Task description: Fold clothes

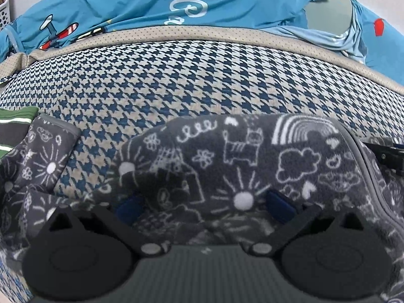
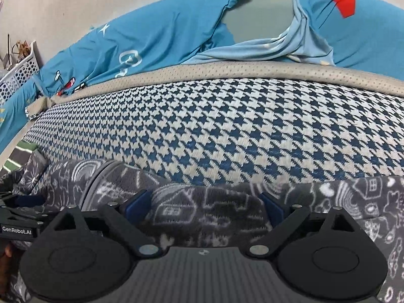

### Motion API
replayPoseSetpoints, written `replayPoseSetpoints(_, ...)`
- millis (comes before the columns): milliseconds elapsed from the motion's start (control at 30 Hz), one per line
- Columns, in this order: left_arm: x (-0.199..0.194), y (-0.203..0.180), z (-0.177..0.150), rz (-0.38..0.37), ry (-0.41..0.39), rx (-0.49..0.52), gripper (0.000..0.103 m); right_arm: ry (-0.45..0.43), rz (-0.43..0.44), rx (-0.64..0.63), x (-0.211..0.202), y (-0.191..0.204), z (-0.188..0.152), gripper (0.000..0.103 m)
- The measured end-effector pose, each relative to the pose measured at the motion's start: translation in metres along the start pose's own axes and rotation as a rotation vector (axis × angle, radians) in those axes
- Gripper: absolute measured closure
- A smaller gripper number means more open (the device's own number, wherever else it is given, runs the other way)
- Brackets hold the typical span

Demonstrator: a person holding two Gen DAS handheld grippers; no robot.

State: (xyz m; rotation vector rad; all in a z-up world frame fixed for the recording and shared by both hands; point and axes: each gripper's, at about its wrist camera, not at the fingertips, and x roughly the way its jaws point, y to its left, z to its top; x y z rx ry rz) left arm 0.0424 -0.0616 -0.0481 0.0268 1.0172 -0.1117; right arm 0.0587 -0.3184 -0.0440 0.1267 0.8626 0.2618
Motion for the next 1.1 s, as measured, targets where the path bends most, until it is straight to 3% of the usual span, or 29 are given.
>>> replayPoseSetpoints(133, 0.002, -0.001, -0.001, -0.003, 0.006, 0.006, 0.000, 0.008, -0.005, -0.018, 0.001, 0.001, -0.002, 0.020)
replayPoseSetpoints(400, -0.001, -0.001, -0.004, -0.013, -0.008, 0.018, 0.000, -0.008, 0.006, -0.093, -0.006, 0.010, -0.005, 0.064)
replayPoseSetpoints(600, -0.007, 0.001, -0.008, -0.020, -0.031, 0.026, 0.000, -0.077, 0.025, -0.130, -0.025, 0.015, -0.005, 0.081)
replayPoseSetpoints(1100, -0.045, 0.043, 0.012, -0.130, -0.206, -0.208, 0.000, -0.209, 0.099, -0.342, -0.094, 0.042, -0.041, 0.086)
